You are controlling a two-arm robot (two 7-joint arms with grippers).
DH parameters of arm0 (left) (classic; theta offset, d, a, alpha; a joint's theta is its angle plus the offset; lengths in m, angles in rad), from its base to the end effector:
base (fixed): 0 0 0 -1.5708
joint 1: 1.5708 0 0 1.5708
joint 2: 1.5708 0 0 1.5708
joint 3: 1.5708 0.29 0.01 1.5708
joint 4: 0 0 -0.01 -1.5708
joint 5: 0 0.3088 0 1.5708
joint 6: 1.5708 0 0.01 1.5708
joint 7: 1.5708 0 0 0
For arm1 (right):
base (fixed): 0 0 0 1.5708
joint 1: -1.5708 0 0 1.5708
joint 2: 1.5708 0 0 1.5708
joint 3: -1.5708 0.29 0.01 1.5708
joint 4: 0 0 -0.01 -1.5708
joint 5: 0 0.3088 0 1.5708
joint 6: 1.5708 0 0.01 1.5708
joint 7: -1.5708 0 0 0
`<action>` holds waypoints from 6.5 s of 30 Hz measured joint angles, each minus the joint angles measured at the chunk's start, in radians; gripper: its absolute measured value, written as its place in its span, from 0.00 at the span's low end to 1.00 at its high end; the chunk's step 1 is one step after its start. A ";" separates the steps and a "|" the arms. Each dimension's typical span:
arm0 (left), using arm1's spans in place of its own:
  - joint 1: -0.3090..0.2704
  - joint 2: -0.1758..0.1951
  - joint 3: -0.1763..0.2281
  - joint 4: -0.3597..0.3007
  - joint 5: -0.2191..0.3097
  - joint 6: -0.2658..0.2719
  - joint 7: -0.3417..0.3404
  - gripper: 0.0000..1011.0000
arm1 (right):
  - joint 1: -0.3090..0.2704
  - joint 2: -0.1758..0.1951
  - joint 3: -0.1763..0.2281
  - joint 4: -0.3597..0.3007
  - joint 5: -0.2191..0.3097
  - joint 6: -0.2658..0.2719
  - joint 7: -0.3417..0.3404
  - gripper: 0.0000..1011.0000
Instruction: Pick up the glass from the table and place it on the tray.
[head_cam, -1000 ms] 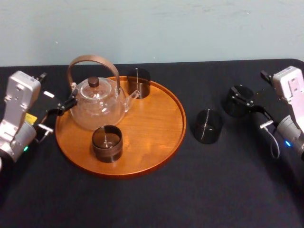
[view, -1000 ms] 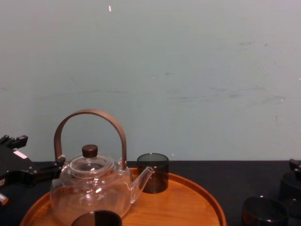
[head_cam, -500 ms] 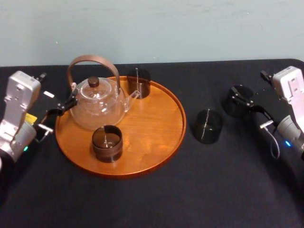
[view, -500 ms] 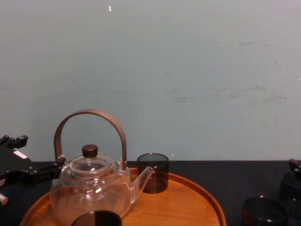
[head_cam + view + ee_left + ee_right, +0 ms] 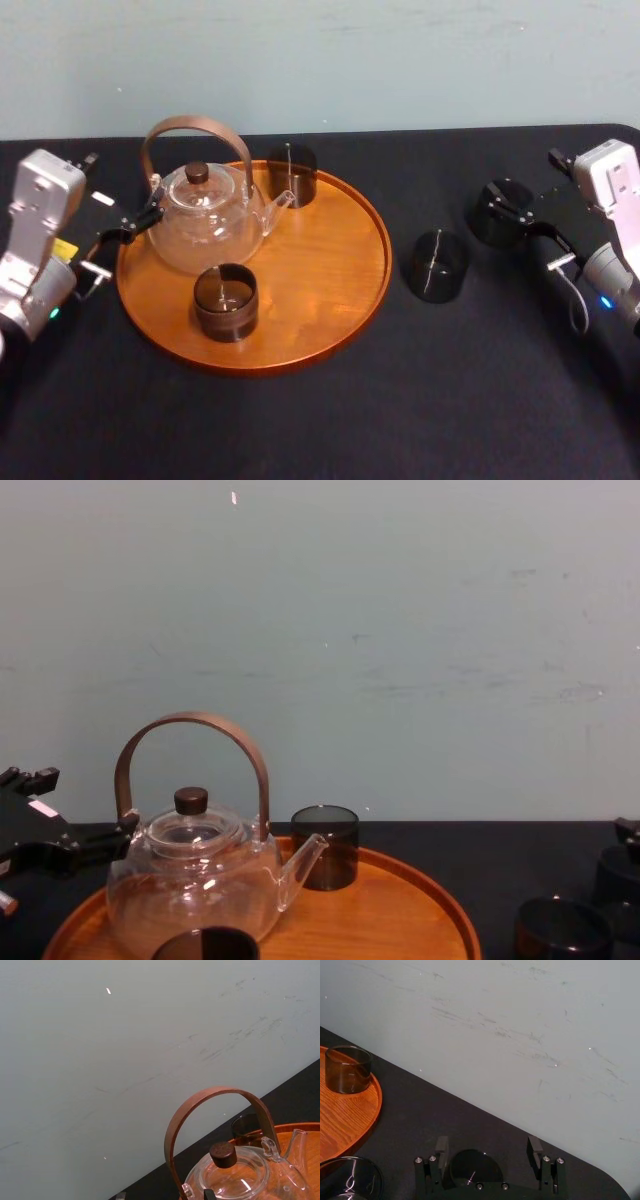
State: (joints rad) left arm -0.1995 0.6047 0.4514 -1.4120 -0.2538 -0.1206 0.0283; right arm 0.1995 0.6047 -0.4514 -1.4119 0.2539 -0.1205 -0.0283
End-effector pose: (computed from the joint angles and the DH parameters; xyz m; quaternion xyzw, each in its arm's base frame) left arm 0.3581 0.0827 -0.3023 0.1415 -0.1325 0.5799 0.7913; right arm 0.3581 -0.0827 -0.3023 -0.1415 -0.1324 -0.5799 0.7913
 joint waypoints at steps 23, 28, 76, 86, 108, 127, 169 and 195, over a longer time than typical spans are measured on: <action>0.000 0.000 0.000 0.000 0.000 0.000 0.000 1.00 | -0.141 0.048 0.102 -0.124 0.095 0.016 0.134 0.99; 0.000 0.000 0.000 0.000 0.000 0.000 0.000 1.00 | -0.175 0.054 0.112 -0.151 0.090 0.027 0.137 0.99; 0.000 0.000 0.000 0.000 0.000 0.000 0.000 1.00 | -0.231 -0.044 0.144 -0.108 0.108 0.051 0.357 0.99; 0.000 0.000 0.000 0.000 0.000 0.000 0.000 1.00 | -0.208 -0.076 0.144 -0.066 0.088 0.045 0.392 0.99; 0.000 0.000 0.000 0.000 0.000 0.000 0.000 1.00 | -0.119 -0.147 0.152 0.049 0.047 0.024 0.462 0.99; 0.000 0.000 0.000 0.000 0.000 0.000 0.000 1.00 | -0.029 -0.192 0.133 0.168 0.054 -0.017 0.536 0.99; 0.000 0.000 0.000 0.000 0.000 0.000 0.000 1.00 | -0.056 -0.167 0.141 0.067 0.066 0.029 0.517 0.89; 0.000 0.000 0.000 0.000 0.000 0.000 0.000 1.00 | -0.024 -0.215 0.014 -0.034 -0.027 0.061 0.498 0.89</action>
State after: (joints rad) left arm -0.1996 0.6047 0.4514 -1.4120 -0.2539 -0.1205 0.0283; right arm 0.1753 0.3897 -0.4375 -1.4459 0.2270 -0.0595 0.4696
